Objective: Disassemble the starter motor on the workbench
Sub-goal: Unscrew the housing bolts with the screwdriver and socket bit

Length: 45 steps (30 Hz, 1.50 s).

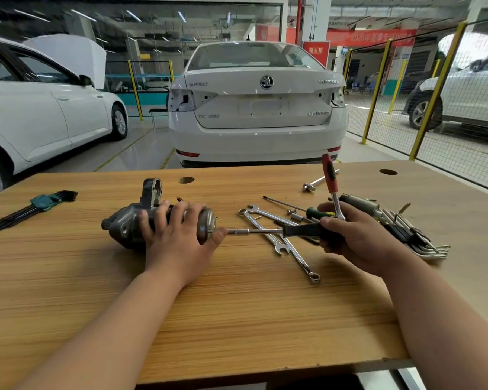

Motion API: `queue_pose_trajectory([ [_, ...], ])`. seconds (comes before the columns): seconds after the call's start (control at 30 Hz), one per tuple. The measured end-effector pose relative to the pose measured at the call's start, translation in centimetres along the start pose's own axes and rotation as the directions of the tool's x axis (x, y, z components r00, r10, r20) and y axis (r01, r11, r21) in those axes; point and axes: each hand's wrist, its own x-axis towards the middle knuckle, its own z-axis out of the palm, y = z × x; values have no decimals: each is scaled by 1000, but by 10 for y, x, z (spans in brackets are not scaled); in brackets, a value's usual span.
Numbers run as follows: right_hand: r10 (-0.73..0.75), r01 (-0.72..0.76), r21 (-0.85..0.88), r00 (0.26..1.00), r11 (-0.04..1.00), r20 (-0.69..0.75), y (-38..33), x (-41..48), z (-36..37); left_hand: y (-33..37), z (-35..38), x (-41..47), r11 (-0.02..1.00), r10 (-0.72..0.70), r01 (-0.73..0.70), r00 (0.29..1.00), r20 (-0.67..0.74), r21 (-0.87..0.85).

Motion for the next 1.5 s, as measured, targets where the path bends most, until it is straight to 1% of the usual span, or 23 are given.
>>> queue_pose_trajectory([
  [0.07,11,-13,162,1000,987,12,0,1,1,0,-1,-2,1000,-6,6,1000,8,-17],
  [0.13,25,-27,272,1000,962,11,1,3,3,0,-2,-4,1000,-2,2,1000,19,-24],
  [0.23,48,-41,351,999,936,-10,4,5,7,-1,-4,-2,999,9,-7,998,64,-32],
  [0.3,67,-43,401,997,915,-48,7,6,12,-5,-8,3,999,31,-32,994,104,1],
  [0.33,76,-41,388,994,921,-77,8,7,14,-7,-11,7,998,51,-55,991,126,29],
  [0.37,83,-42,333,990,942,-112,7,7,17,-9,-14,12,995,75,-84,985,153,58],
  [0.43,90,-59,169,978,984,-186,6,7,20,-10,-21,24,986,105,-131,968,230,102],
  [0.5,76,-75,13,963,997,-258,5,6,20,-6,-26,35,984,98,-137,948,302,111],
  [0.57,24,-61,-128,961,990,-274,5,5,19,-2,-29,39,988,77,-120,932,355,101],
  [0.6,-8,-36,-162,966,986,-260,6,6,18,-1,-29,40,988,74,-119,922,379,97],
  [0.67,-50,10,-177,974,984,-223,7,7,17,-3,-31,39,988,84,-130,902,424,81],
  [0.73,-43,14,-147,980,989,-195,8,7,15,-4,-31,38,989,93,-131,901,423,62],
  [0.87,42,-32,102,994,994,-101,10,10,11,-1,-26,32,989,75,-115,930,361,92],
  [0.93,50,-37,158,995,987,-81,10,11,9,1,-24,29,989,71,-106,949,309,101],
  [1.0,45,-32,160,996,987,-77,11,11,8,1,-23,28,990,63,-94,958,281,100],
  [1.07,42,-30,121,994,992,-100,11,11,9,-1,-24,29,991,63,-96,952,300,96],
  [1.17,5,-3,16,990,1000,-140,11,9,12,0,-29,30,993,58,-91,933,356,78],
  [1.27,-56,29,-158,984,987,-168,9,5,13,1,-34,31,994,49,-81,926,375,70],
  [1.33,-73,23,-257,979,966,-189,8,3,13,2,-35,32,995,47,-78,923,381,66],
  [1.43,-66,-7,-309,972,951,-225,8,4,12,3,-37,36,996,35,-66,911,410,61],
  [1.5,-58,-17,-313,971,950,-230,8,5,13,3,-37,38,996,37,-70,902,431,62],
])
